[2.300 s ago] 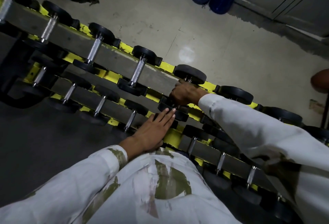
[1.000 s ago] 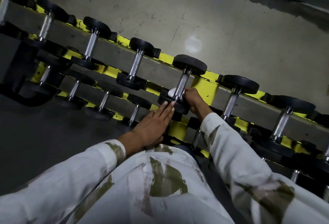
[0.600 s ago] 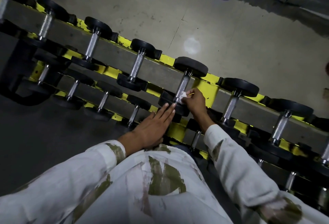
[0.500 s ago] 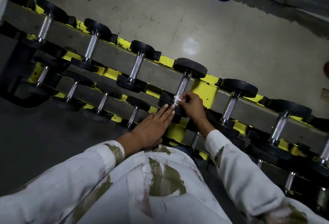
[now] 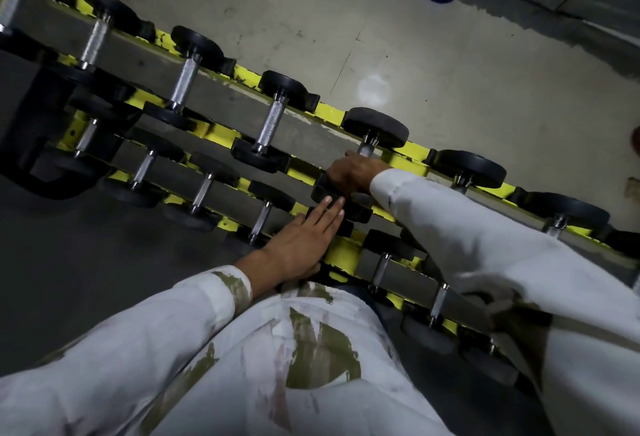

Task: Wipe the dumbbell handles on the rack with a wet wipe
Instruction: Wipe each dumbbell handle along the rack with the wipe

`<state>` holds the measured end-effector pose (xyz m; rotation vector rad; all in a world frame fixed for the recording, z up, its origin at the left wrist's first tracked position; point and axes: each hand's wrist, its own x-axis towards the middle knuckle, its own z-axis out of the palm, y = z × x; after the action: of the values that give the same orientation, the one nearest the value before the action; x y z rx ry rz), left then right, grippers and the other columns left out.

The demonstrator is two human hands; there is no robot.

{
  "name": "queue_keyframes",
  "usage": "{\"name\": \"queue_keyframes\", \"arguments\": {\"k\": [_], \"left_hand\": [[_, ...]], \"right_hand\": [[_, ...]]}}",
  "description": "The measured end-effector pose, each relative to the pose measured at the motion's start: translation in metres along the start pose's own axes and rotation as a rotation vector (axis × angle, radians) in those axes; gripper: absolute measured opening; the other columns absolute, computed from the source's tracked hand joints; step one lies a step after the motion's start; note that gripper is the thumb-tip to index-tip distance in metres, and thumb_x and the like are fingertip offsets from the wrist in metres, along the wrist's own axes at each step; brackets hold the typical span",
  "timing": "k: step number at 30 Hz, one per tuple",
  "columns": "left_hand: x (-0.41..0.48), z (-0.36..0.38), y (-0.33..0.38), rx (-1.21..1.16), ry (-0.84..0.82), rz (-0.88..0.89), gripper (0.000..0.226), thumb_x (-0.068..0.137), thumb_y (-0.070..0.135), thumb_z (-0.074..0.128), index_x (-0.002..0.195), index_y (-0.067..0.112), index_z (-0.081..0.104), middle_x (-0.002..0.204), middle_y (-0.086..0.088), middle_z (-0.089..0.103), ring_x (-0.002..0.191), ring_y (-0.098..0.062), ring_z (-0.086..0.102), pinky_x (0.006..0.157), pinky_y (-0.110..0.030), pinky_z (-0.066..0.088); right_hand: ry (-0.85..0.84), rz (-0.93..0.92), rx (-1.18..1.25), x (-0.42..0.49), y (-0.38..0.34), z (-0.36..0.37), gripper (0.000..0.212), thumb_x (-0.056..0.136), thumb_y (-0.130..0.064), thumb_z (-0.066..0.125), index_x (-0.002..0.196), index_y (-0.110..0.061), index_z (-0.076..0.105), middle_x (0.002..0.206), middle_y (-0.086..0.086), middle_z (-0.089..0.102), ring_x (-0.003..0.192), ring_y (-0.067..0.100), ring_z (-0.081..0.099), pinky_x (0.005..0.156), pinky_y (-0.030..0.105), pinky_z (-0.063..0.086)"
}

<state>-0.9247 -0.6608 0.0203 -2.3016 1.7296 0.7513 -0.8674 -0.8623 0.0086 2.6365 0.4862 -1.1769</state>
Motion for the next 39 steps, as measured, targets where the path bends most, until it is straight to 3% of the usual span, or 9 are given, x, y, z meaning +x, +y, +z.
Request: {"name": "queue_keyframes", "arguments": {"k": [3,6,13,16,20,24,30,37,39], "left_hand": [[-0.001,-0.002,0.000,-0.008,-0.001,-0.004,0.105,0.091,0.037,0.063,0.162,0.001,-0.006,0.168,-0.017,-0.022,0.158,-0.034,-0.012,0.121,-0.051,0.031],[-0.002,-0.003,-0.002,-0.010,-0.001,0.006,0.106,0.091,0.035,0.063,0.162,0.002,-0.008,0.168,-0.016,-0.026,0.158,-0.033,-0.013,0.120,-0.050,0.032],[-0.001,-0.003,-0.001,-0.019,-0.013,0.012,0.108,0.094,0.038,0.064,0.161,0.001,-0.012,0.165,-0.017,-0.031,0.156,-0.033,-0.018,0.122,-0.049,0.029],[-0.002,-0.002,-0.001,-0.027,-0.006,0.017,0.108,0.093,0.037,0.064,0.161,0.000,-0.012,0.165,-0.017,-0.032,0.156,-0.033,-0.020,0.123,-0.048,0.029],[0.000,0.000,0.003,-0.027,-0.008,-0.004,0.110,0.093,0.039,0.065,0.160,-0.001,-0.012,0.163,-0.018,-0.035,0.155,-0.035,-0.021,0.123,-0.048,0.029],[-0.001,0.000,0.007,-0.006,-0.007,-0.014,0.111,0.094,0.041,0.066,0.159,-0.002,-0.013,0.163,-0.020,-0.035,0.155,-0.037,-0.022,0.123,-0.046,0.029],[-0.002,-0.003,0.007,0.000,-0.015,-0.020,0.108,0.094,0.039,0.063,0.160,-0.001,-0.013,0.163,-0.019,-0.034,0.155,-0.036,-0.020,0.122,-0.046,0.031],[-0.001,-0.002,0.004,0.013,-0.015,-0.007,0.109,0.092,0.040,0.064,0.160,-0.001,-0.011,0.164,-0.019,-0.033,0.156,-0.036,-0.020,0.121,-0.045,0.032],[-0.001,-0.003,0.003,0.012,-0.019,-0.002,0.110,0.092,0.040,0.065,0.161,0.000,-0.011,0.164,-0.018,-0.032,0.156,-0.035,-0.019,0.121,-0.046,0.031]], "right_hand": [[-0.039,-0.054,-0.038,0.009,0.008,-0.001,0.040,0.099,-0.033,0.047,0.131,-0.013,0.061,0.141,0.007,0.057,0.128,0.032,0.055,0.097,0.039,0.045],[-0.005,-0.060,0.023,0.000,0.012,0.001,0.032,0.098,-0.031,0.050,0.120,-0.013,0.064,0.125,0.011,0.064,0.115,0.034,0.060,0.095,0.040,0.045],[0.568,0.087,0.607,-0.040,-0.006,0.068,0.011,0.090,-0.021,0.065,0.099,-0.016,0.069,0.097,0.004,0.059,0.084,0.026,0.062,0.067,0.037,0.053],[0.758,0.320,0.986,-0.045,-0.024,0.093,0.007,0.087,-0.011,0.067,0.091,-0.012,0.062,0.090,0.007,0.064,0.079,0.026,0.059,0.063,0.032,0.039],[0.684,0.655,1.528,-0.021,-0.034,0.113,0.012,0.084,-0.003,0.065,0.087,-0.010,0.057,0.086,0.007,0.066,0.077,0.022,0.058,0.065,0.033,0.043],[0.557,0.645,2.049,0.000,-0.023,0.103,0.027,0.081,0.015,0.051,0.091,-0.006,0.066,0.081,0.010,0.067,0.073,0.024,0.061,0.058,0.024,0.049],[0.564,0.536,2.313,-0.011,-0.018,0.105,0.046,0.081,0.022,0.040,0.108,-0.001,0.070,0.088,0.013,0.071,0.073,0.024,0.066,0.061,0.025,0.055],[0.730,0.746,2.849,0.015,0.018,0.074,0.027,0.087,0.008,0.030,0.082,-0.005,0.053,0.087,0.019,0.057,0.074,0.030,0.058,0.091,0.054,0.055],[0.663,0.682,2.812,0.013,0.010,0.076,0.032,0.090,-0.003,0.029,0.089,0.002,0.061,0.087,0.021,0.063,0.071,0.030,0.062,0.085,0.048,0.056]]}}
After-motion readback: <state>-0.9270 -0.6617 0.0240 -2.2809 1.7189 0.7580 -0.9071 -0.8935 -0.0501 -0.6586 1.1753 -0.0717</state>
